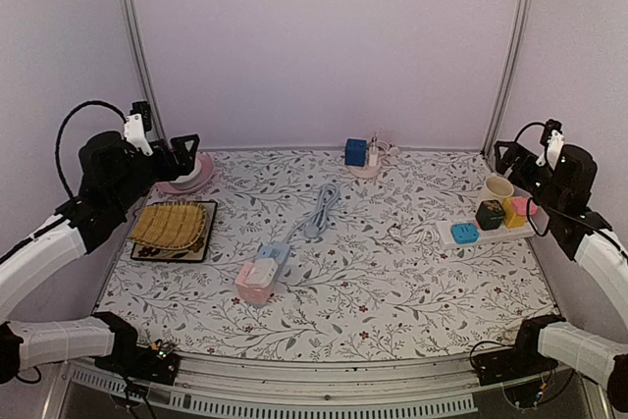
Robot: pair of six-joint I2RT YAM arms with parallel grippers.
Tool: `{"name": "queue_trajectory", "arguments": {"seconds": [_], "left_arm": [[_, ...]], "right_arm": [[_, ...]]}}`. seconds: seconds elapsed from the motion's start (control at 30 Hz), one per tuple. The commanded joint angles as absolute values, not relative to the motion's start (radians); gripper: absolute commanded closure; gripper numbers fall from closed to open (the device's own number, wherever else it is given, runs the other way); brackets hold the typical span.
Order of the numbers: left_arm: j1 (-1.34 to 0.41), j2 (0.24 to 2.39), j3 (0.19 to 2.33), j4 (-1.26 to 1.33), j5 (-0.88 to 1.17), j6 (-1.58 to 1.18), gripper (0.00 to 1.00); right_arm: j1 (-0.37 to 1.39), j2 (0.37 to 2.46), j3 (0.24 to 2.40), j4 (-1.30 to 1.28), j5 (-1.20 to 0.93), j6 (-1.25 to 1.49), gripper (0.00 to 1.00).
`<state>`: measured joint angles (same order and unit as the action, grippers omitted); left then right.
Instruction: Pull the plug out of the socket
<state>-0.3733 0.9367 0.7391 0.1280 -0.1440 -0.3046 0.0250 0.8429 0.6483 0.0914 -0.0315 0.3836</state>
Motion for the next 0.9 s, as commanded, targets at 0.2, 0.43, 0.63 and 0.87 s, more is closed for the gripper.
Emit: {"name": "queue_trajectory", "arguments": {"seconds": [0.2, 0.43, 0.63, 0.87], "left_arm": [[-0.370, 0.904, 0.746, -0.043, -0.005, -0.499, 0.03], [-0.692, 0.987, 0.706, -0.117, -0.141, -0.569, 0.03], [-0.938, 1.051, 0.653, -0.170, -0.342, -0.657, 0.03], [-1.096, 1.089, 0.608, -0.363, -0.518, -0.926, 0.05]], "right_arm": [[0.059, 0.931, 0.599, -0.066, -0.167, 0.545, 0.01], [0.374, 1.013, 0.598, -0.112, 0.006, 0.536, 0.01], [0.577, 1.054, 0.579, -0.094, 0.048, 0.581, 0.01], [0.788, 1.102, 0.575, 0.091, -0.041, 0.711, 0.01]]}}
